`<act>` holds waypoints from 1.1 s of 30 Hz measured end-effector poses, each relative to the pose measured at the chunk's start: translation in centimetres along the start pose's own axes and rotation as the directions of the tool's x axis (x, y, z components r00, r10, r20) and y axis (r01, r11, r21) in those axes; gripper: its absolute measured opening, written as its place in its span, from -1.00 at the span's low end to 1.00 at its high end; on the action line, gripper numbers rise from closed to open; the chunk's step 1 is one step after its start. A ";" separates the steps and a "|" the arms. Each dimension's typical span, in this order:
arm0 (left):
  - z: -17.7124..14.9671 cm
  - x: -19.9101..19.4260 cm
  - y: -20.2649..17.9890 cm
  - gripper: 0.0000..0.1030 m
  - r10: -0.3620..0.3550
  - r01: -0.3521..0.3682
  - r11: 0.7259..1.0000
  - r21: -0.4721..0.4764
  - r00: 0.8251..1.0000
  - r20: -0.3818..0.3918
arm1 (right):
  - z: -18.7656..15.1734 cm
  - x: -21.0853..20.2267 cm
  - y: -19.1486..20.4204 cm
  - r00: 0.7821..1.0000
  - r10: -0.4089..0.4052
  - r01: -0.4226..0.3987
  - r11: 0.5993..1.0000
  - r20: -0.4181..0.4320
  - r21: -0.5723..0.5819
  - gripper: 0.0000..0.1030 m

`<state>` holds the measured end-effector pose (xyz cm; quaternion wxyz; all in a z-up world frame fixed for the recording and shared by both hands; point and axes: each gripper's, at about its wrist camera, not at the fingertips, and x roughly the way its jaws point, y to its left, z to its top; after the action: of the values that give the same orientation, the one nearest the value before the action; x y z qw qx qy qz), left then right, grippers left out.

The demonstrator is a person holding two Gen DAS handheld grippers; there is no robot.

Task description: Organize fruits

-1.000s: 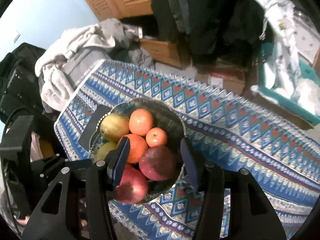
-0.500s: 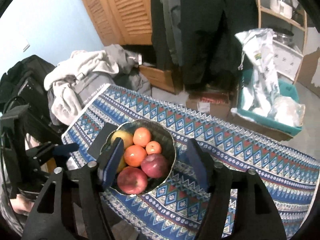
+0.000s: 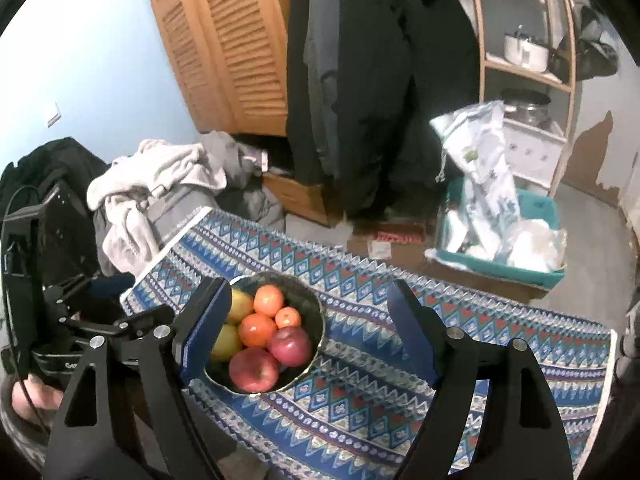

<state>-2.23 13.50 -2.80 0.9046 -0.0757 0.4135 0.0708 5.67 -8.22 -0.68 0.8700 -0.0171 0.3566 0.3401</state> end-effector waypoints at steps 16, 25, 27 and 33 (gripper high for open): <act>1.3 -2.7 -1.5 0.97 0.099 -0.103 0.994 0.026 0.987 0.127 | 0.2 -4.0 -2.8 0.996 -0.046 0.045 0.999 0.072 0.013 0.55; 1.6 -3.5 -2.5 0.98 0.129 -0.139 0.989 0.054 0.980 0.150 | -0.5 -4.2 -3.5 0.995 -0.069 0.069 0.998 0.072 0.001 0.55; 1.6 -3.6 -2.7 0.98 0.128 -0.138 0.989 0.056 0.980 0.152 | -0.6 -4.1 -3.7 0.995 -0.070 0.070 0.998 0.067 0.003 0.55; 1.6 -3.6 -2.8 0.98 0.127 -0.137 0.989 0.059 0.980 0.150 | -0.8 -4.1 -3.7 0.995 -0.076 0.077 0.997 0.064 -0.003 0.55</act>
<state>-2.87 10.82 1.20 0.9278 -0.0115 0.3524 0.1220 5.30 -13.65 0.51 0.8933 -0.0220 0.3268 0.3078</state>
